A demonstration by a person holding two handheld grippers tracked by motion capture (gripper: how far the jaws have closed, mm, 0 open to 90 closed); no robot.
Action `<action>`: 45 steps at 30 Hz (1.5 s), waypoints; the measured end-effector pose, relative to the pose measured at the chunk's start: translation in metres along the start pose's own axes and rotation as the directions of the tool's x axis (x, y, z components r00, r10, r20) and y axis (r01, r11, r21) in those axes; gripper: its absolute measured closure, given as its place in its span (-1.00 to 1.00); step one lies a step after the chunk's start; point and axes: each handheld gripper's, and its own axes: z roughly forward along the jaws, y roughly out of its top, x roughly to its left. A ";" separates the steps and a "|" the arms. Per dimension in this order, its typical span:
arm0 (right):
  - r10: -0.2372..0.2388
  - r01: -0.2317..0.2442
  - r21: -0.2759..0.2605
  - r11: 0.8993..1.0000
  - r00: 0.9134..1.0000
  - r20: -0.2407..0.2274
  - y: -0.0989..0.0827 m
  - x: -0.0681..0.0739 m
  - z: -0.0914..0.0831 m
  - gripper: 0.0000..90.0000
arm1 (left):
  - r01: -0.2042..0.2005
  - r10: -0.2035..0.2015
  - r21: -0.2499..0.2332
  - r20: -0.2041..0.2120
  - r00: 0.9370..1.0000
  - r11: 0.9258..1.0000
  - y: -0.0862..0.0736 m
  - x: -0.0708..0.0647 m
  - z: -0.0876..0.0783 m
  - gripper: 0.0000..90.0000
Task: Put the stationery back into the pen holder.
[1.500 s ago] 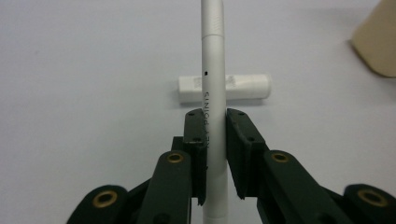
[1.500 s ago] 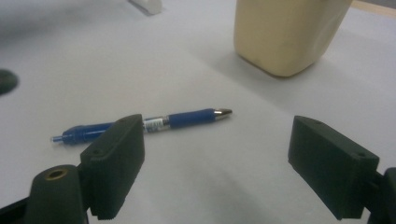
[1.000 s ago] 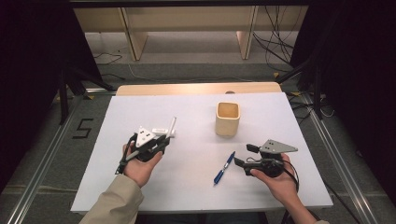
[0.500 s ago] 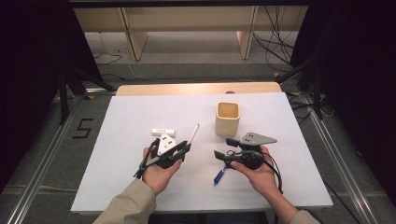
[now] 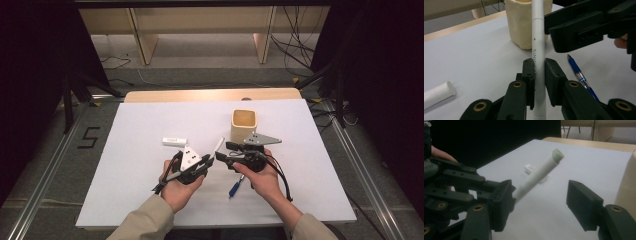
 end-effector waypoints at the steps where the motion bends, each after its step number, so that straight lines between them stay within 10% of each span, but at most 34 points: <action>1: 0.003 -0.003 0.001 1.000 1.000 -0.003 0.000 0.000 0.001 -0.09 | 0.001 -0.001 0.001 0.001 1.000 1.000 0.000 -0.001 0.000 0.74; 25: 0.124 -0.131 -0.053 0.990 0.984 -0.128 0.001 0.003 0.005 0.74 | -0.040 0.040 -0.045 0.001 0.999 0.998 0.003 -0.007 0.002 0.74; 36: 0.059 -0.064 -0.088 0.994 0.997 -0.053 0.009 0.004 -0.003 0.75 | -0.110 0.108 -0.051 -0.040 0.993 0.993 0.002 -0.001 -0.002 0.21; 45: 0.009 -0.008 -0.094 0.996 1.000 0.009 0.014 0.001 -0.008 0.75 | -0.090 0.089 -0.007 -0.061 0.994 0.996 0.000 0.010 -0.009 -0.18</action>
